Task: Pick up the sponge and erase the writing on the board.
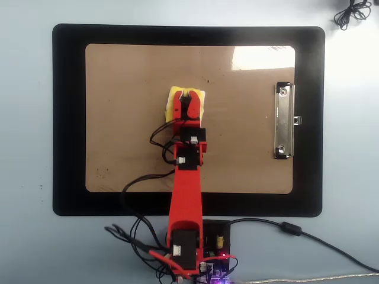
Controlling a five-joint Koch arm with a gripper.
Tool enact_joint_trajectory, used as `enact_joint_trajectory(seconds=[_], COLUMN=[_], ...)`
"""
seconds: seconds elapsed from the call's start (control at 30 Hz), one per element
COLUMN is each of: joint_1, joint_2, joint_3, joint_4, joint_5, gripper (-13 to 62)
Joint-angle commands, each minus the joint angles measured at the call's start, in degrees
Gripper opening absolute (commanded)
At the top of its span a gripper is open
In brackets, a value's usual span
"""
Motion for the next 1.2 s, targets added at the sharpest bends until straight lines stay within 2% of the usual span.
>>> enact_joint_trajectory(seconds=[0.0,0.07,0.13,0.3,0.4,0.47,0.63,0.73,0.83,1.0,1.07,1.17], joint_1=[2.5,2.9,2.7,5.7,6.2,7.4,9.7,9.3,6.6,-7.2,-7.9,-11.3], joint_2=[5.1,6.8,2.9,-20.8,-28.9,-26.4,-7.5,-0.3,-5.4,-19.4,-15.3,1.2], joint_3=[4.7,6.2,0.9,-29.0,-39.6,-35.9,-10.7,-0.8,-4.0,-18.0,-18.6,-11.9], joint_4=[5.5,5.5,4.2,3.7,5.7,8.6,7.4,3.4,-3.6,-13.0,-10.6,1.5], joint_5=[0.9,0.9,0.9,0.9,0.9,1.1,2.3,2.4,2.2,-0.4,-2.3,-2.5], gripper=[-8.0,-8.0,-8.0,-8.0,-8.0,-8.0,-8.0,-8.0,-8.0,-8.0,-8.0,-8.0])
